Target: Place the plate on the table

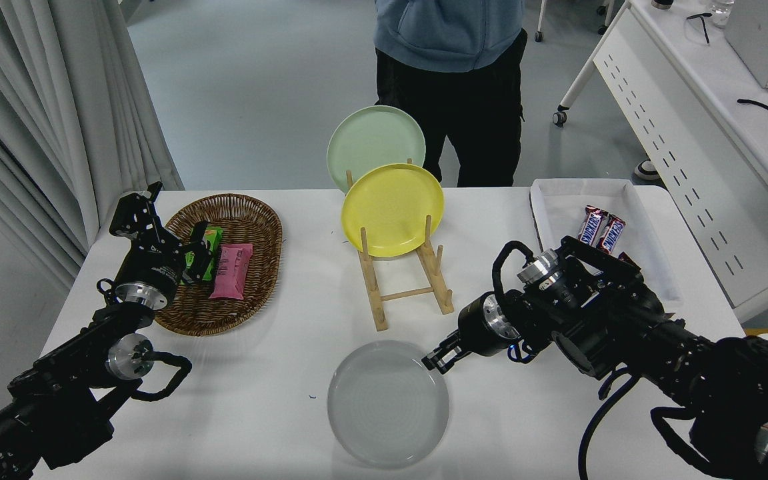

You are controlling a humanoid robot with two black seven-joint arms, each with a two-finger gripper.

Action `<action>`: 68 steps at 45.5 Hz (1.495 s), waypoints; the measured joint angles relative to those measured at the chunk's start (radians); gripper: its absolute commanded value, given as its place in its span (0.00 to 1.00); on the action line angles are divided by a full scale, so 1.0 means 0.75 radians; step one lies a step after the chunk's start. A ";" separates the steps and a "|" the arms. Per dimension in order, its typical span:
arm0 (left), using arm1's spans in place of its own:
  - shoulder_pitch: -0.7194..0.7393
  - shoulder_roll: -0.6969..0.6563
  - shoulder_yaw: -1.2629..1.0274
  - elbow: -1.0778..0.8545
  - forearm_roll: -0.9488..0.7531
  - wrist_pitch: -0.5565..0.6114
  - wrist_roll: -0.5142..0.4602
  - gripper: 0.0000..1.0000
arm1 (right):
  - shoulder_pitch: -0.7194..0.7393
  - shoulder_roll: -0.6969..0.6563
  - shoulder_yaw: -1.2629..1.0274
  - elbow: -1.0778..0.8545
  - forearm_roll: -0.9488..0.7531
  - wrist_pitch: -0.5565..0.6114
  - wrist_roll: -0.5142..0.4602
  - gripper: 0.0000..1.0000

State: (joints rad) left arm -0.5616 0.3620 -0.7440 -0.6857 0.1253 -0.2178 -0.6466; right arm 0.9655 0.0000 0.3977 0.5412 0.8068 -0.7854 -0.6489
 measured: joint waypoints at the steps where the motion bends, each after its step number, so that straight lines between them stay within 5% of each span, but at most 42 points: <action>1: 0.000 0.000 0.000 0.000 0.000 0.000 0.000 1.00 | 0.000 0.000 0.000 -0.001 0.000 0.000 0.000 0.00; 16: 0.000 0.000 0.000 0.000 0.000 0.000 0.000 1.00 | 0.000 0.000 0.001 -0.010 -0.003 0.000 0.000 0.03; 20: 0.000 0.000 0.000 0.000 0.000 0.000 0.000 1.00 | 0.001 0.000 0.001 -0.010 -0.003 0.000 0.000 0.36; 28: 0.000 0.000 0.000 0.000 0.000 0.000 0.001 1.00 | 0.001 0.000 0.001 -0.012 -0.004 0.000 0.000 0.67; 33: 0.000 0.000 0.000 0.000 0.000 0.000 0.001 1.00 | 0.001 0.000 0.001 -0.013 -0.004 0.000 0.000 1.00; 57: 0.000 0.000 0.000 0.000 0.000 0.000 0.000 1.00 | 0.004 0.000 -0.010 0.009 -0.045 0.000 0.000 1.00; 68: 0.000 0.000 0.000 0.000 0.000 0.000 0.000 1.00 | 0.014 0.000 -0.059 0.068 -0.066 0.141 0.000 1.00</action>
State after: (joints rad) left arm -0.5616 0.3620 -0.7440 -0.6857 0.1253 -0.2178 -0.6464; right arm 0.9760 0.0000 0.3535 0.5921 0.7573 -0.6797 -0.6489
